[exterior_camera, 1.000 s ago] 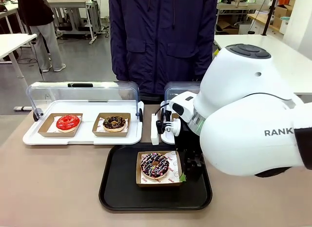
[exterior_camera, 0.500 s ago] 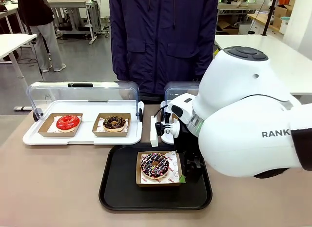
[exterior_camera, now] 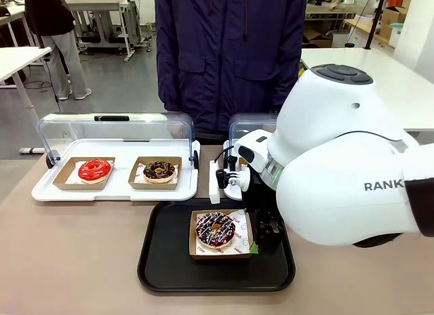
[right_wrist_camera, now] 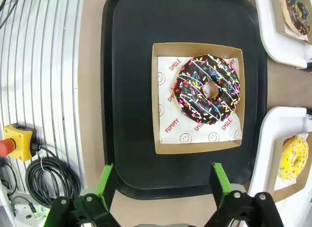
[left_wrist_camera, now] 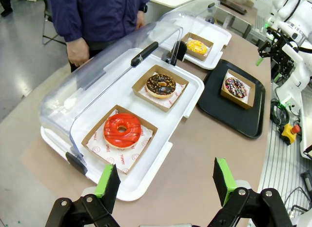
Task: Move the fourth donut from the left to the tray.
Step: Pick up the Paper togo box containing the Donut indicated by the person and place it on the Handle tray.
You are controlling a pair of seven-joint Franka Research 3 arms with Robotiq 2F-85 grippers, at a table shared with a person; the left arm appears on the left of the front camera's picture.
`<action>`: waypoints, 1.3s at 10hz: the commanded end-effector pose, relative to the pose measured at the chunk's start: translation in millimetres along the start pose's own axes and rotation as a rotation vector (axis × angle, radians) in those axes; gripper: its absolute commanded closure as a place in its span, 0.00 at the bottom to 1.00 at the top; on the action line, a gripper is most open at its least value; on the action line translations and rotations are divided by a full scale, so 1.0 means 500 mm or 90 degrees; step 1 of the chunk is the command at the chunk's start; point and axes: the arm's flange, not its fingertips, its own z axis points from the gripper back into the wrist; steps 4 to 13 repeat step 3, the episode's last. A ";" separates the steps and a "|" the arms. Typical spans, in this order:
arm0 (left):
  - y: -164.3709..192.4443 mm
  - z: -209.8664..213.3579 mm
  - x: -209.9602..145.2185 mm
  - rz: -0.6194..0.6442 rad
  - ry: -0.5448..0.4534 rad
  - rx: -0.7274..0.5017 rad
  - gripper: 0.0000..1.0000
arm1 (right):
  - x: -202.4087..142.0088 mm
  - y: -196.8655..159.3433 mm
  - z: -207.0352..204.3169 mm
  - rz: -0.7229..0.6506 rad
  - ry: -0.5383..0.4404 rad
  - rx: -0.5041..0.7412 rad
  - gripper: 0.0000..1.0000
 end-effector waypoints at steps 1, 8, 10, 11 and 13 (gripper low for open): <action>-0.003 0.002 0.003 -0.004 -0.004 -0.003 0.00 | 0.004 0.000 -0.003 0.000 -0.002 -0.006 0.00; -0.003 0.002 0.003 -0.004 -0.004 -0.003 0.00 | 0.004 0.000 -0.003 0.000 -0.002 -0.006 0.00; -0.003 0.002 0.003 -0.004 -0.004 -0.003 0.00 | 0.004 0.000 -0.003 0.000 -0.002 -0.006 0.00; -0.003 0.002 0.003 -0.004 -0.004 -0.003 0.00 | 0.004 0.000 -0.003 0.000 -0.002 -0.006 0.00; -0.003 0.002 0.003 -0.004 -0.004 -0.003 0.00 | 0.004 0.000 -0.003 0.000 -0.002 -0.006 0.00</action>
